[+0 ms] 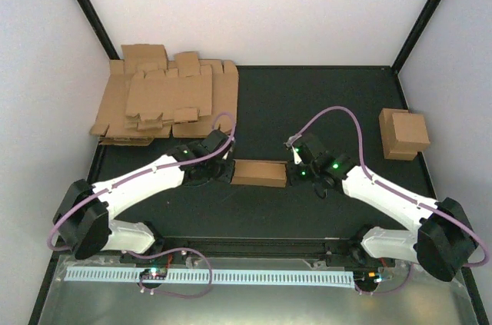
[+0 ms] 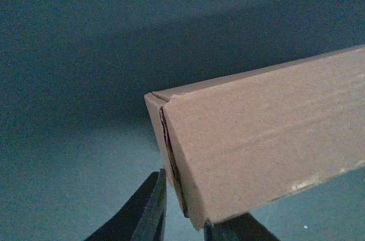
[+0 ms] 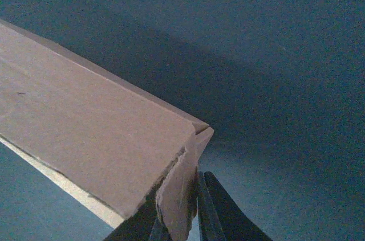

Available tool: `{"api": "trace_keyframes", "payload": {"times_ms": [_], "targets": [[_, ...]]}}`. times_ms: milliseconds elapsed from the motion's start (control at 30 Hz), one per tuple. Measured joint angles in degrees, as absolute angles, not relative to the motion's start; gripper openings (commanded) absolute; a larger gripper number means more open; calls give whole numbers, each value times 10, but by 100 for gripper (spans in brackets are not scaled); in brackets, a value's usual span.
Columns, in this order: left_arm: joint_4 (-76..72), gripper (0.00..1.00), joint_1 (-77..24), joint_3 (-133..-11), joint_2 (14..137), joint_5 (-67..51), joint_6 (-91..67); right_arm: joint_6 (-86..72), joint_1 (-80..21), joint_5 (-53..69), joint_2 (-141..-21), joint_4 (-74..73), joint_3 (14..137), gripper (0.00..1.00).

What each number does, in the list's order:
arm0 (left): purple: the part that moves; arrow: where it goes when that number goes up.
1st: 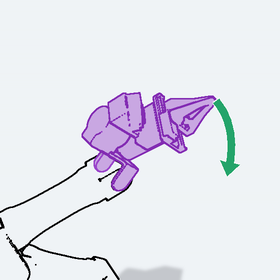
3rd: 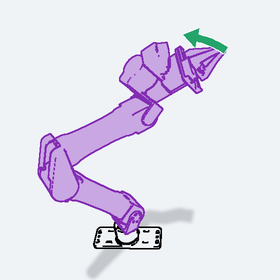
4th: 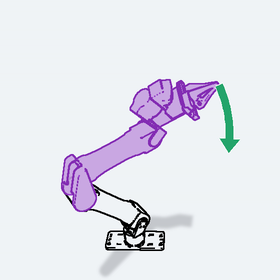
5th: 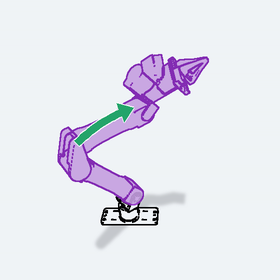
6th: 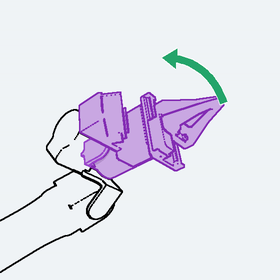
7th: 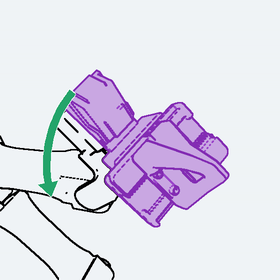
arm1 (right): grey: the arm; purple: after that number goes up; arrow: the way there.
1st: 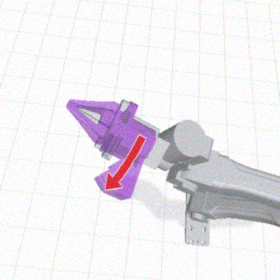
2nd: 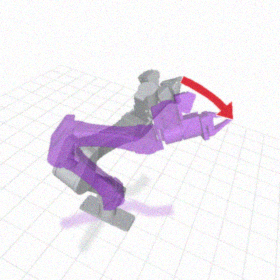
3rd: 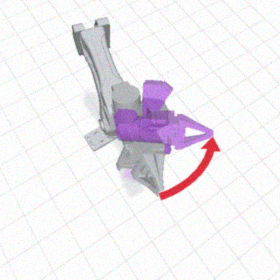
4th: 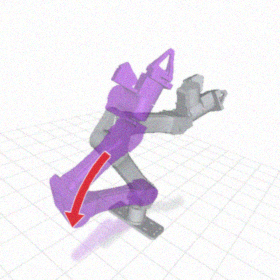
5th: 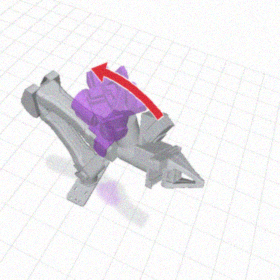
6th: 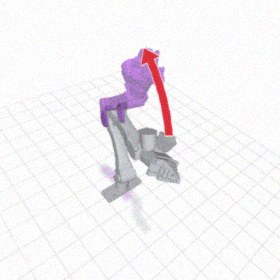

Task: Fold the paper box

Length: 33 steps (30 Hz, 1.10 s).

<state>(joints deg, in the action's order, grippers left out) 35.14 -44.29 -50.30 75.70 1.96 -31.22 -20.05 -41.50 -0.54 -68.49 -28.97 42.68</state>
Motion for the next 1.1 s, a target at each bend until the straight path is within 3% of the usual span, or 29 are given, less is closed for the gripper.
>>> {"api": "trace_keyframes", "payload": {"times_ms": [333, 633, 867, 1100], "targets": [[310, 63, -443, -473, 745, 19, -333, -216, -415, 2, -690, -292, 430, 15], [263, 66, -443, -454, 746, 19, -348, -220, -415, 1, -692, -298, 434, 16], [236, 75, -443, -439, 738, 7, -352, -221, -415, 1, -690, -298, 434, 16], [220, 75, -443, -434, 731, 3, -356, -224, -415, 1, -682, -296, 434, 16]]}}
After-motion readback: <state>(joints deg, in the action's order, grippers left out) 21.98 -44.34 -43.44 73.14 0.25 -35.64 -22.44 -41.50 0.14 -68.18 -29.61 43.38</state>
